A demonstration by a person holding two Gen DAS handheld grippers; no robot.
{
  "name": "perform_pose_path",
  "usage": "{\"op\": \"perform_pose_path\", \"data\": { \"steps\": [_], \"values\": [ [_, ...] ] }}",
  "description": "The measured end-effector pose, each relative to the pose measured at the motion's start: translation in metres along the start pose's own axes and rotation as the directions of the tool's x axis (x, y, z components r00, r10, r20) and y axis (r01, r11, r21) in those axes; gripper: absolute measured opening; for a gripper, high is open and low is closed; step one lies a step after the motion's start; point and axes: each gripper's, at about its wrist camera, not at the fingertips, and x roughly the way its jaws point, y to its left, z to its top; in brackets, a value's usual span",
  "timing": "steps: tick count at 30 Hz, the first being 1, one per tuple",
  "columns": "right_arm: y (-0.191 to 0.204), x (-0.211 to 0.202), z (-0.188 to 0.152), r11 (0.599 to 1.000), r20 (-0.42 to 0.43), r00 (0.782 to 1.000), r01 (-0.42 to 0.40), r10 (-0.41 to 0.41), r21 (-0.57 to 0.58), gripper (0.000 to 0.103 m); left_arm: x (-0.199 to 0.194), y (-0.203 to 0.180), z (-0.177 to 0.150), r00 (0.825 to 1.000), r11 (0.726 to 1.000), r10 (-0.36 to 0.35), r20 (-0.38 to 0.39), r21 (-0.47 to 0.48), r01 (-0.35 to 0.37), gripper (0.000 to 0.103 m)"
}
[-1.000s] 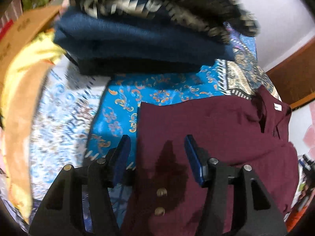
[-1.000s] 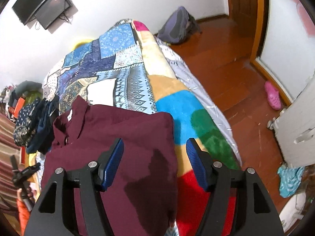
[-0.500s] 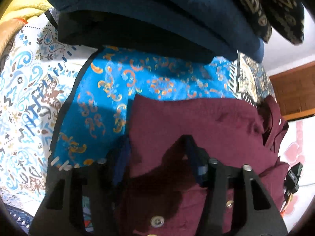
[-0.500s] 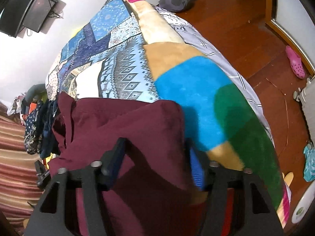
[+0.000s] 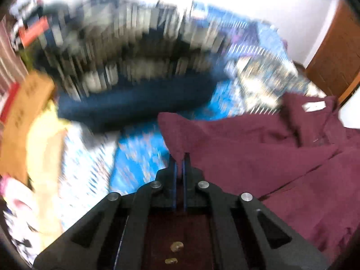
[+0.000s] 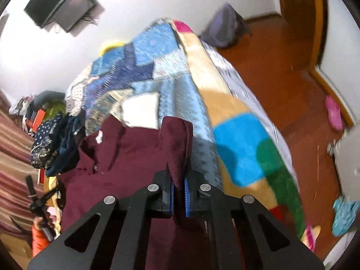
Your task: Fold large clothes
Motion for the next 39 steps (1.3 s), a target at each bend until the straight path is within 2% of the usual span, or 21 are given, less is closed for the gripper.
{"op": "perform_pose_path", "data": {
  "steps": [4,6,9,13,16,18,23,26,27,31,35,37,38,39],
  "values": [
    [0.022,-0.015,0.022,0.998,0.065,0.998,-0.020,0.024,-0.056,0.005,-0.054,0.001,0.025,0.988,0.999,0.032,0.153,-0.001,-0.032,0.002],
    [0.031,-0.014,0.030,0.996,0.083,0.996,-0.011,0.018,-0.085,0.005,-0.068,-0.001,0.034,0.981,0.999,0.033,0.190,-0.005,-0.032,0.002],
    [0.039,0.007,0.041,0.992,0.086,0.996,0.046,-0.036,-0.114,0.005,-0.059,0.005,0.037,0.982,0.998,0.063,0.175,-0.007,-0.062,0.003],
    [0.027,0.048,0.042,0.988,0.034,0.992,0.121,-0.118,-0.098,0.006,-0.023,0.022,0.019,0.990,0.992,0.122,0.070,-0.051,-0.118,0.005],
    [0.016,0.071,0.033,0.973,-0.007,0.979,0.201,-0.203,-0.114,0.010,-0.001,0.032,0.010,0.995,0.991,0.098,-0.002,-0.092,-0.098,0.005],
    [0.017,0.072,0.027,0.958,-0.001,0.970,0.240,-0.243,-0.155,0.011,-0.002,0.039,0.003,0.994,0.989,0.106,-0.005,-0.102,-0.106,0.005],
    [0.030,0.053,0.023,0.911,0.040,0.942,0.332,-0.333,-0.244,0.013,-0.027,0.037,0.004,0.989,0.990,0.135,0.065,-0.060,-0.131,0.005],
    [0.034,0.031,0.023,0.913,0.078,0.946,0.323,-0.314,-0.250,0.016,-0.042,0.029,0.005,0.984,0.990,0.143,0.106,-0.025,-0.141,0.008],
    [0.035,0.023,0.021,0.917,0.091,0.949,0.315,-0.301,-0.247,0.020,-0.047,0.026,0.005,0.982,0.990,0.143,0.121,-0.016,-0.142,0.008],
    [0.044,-0.008,0.008,0.928,0.159,0.954,0.286,-0.253,-0.238,0.048,-0.063,0.018,0.000,0.978,0.989,0.145,0.151,0.007,-0.147,0.008],
    [0.054,-0.032,-0.007,0.928,0.181,0.959,0.261,-0.218,-0.264,0.049,-0.079,0.016,-0.010,0.979,0.991,0.129,0.155,0.023,-0.134,0.009],
    [0.057,-0.042,-0.016,0.930,0.180,0.962,0.247,-0.203,-0.272,0.050,-0.087,0.017,-0.017,0.980,0.991,0.124,0.154,0.025,-0.130,0.019],
    [0.058,-0.045,-0.020,0.931,0.180,0.963,0.243,-0.199,-0.274,0.053,-0.092,0.018,-0.021,0.980,0.992,0.124,0.157,0.020,-0.128,0.035],
    [0.058,-0.049,-0.026,0.931,0.181,0.964,0.241,-0.196,-0.274,0.061,-0.097,0.021,-0.027,0.978,0.991,0.129,0.161,0.010,-0.132,0.054]
  ]
}}
